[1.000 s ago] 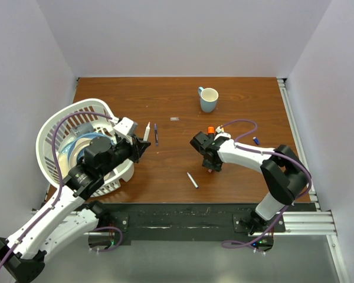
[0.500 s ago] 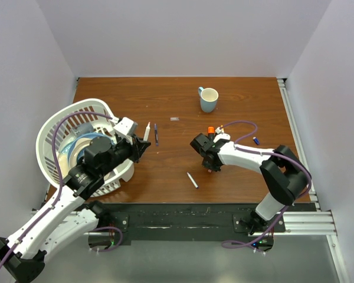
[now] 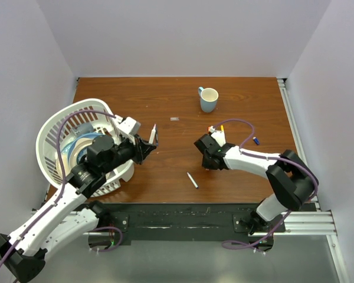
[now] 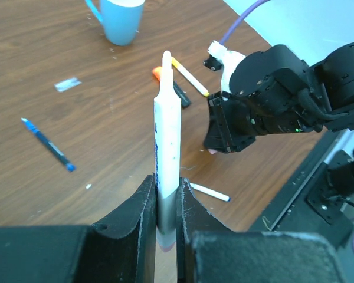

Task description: Insert the pens into the pen caps

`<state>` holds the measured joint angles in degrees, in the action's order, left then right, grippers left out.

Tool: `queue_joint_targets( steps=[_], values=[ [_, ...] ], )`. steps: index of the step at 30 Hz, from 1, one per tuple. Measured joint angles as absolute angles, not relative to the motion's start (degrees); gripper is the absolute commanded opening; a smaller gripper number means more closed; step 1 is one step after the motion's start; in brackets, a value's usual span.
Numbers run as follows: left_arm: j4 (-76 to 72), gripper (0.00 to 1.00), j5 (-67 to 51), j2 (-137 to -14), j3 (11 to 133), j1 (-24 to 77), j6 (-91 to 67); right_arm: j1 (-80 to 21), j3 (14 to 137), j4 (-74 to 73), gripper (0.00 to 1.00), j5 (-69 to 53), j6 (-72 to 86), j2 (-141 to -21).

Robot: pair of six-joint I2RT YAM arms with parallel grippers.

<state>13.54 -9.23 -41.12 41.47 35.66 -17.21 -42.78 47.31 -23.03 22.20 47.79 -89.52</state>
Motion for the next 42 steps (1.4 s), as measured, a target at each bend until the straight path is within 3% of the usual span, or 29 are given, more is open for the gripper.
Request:
queue_joint_targets(
  steps=[8, 24, 42],
  values=[
    [9.72, 0.0, -13.3, -44.75, 37.34, 35.66, -20.97, -42.89, 40.03, -14.55, 0.0, 15.11, 40.95, -79.42],
    [-7.16, 0.0, -22.11, -52.95, 29.65, 35.66, -31.07, -42.96, 40.49, -8.51, 0.0, 11.62, 39.75, -65.19],
    [-22.98, 0.0, -28.91, -59.0, 27.38, 35.7, -39.81, -42.96, 44.03, 6.11, 0.0, 7.29, 45.34, -60.4]
  ],
)
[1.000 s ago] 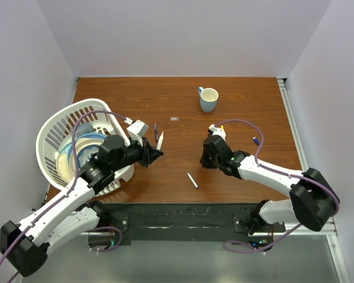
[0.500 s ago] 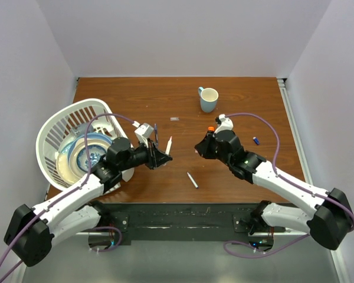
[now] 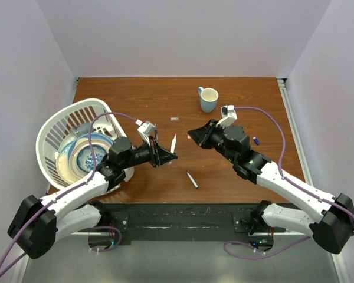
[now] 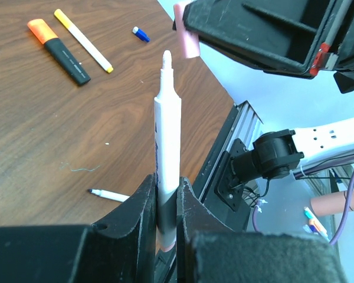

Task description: Insert the pens into the pen caps

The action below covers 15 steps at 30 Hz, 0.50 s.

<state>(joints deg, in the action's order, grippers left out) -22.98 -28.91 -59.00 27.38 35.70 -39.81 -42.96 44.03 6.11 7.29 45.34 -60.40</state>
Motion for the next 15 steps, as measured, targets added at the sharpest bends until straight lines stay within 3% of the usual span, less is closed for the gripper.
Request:
queue_joint_targets(
  steps=[15],
  values=[
    [-26.94, 0.0, -30.3, -59.88, 25.91, 35.7, -41.91, -43.03, 44.03, 13.8, 0.0, 6.2, 48.16, -64.38]
  ],
)
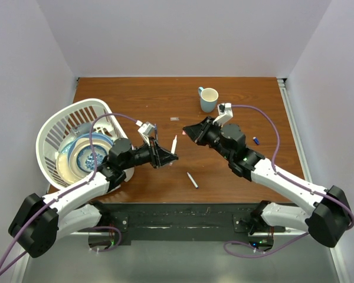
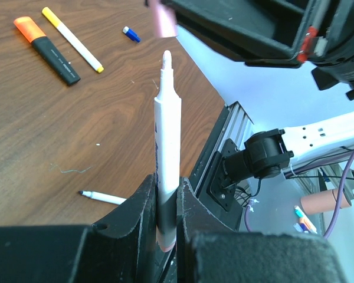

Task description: Insert the pens into the pen caps

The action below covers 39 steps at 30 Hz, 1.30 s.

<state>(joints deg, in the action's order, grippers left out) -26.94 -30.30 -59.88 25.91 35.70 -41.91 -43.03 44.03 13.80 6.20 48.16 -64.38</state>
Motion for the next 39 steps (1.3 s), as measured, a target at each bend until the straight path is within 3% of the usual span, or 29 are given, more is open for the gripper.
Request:
queue_joint_targets(
  steps=[39],
  values=[
    [-28.18, 0.0, -31.05, -60.2, 25.61, 35.7, -42.87, -47.37, 45.43, 18.04, 0.0, 7.53, 49.01, -68.25]
  ],
)
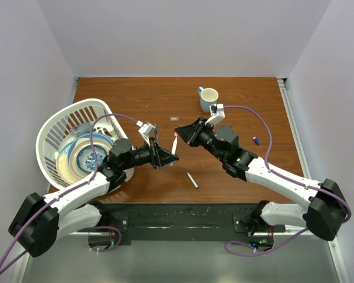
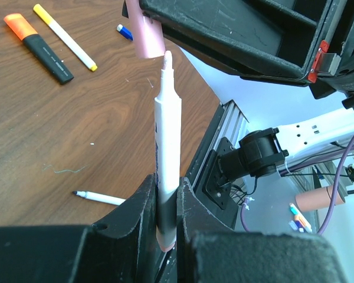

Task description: Insert the pens into the pen caps

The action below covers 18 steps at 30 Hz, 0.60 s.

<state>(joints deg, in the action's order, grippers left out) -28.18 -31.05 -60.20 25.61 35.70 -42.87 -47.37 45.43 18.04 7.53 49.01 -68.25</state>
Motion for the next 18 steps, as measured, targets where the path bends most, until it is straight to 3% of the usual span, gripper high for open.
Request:
queue_joint_targets(
  steps=[18],
  values=[
    [-28.18, 0.0, -31.29, -60.42, 25.5, 35.7, -42.41, -48.1, 45.43, 16.67, 0.0, 9.96, 47.48, -66.63]
  ],
)
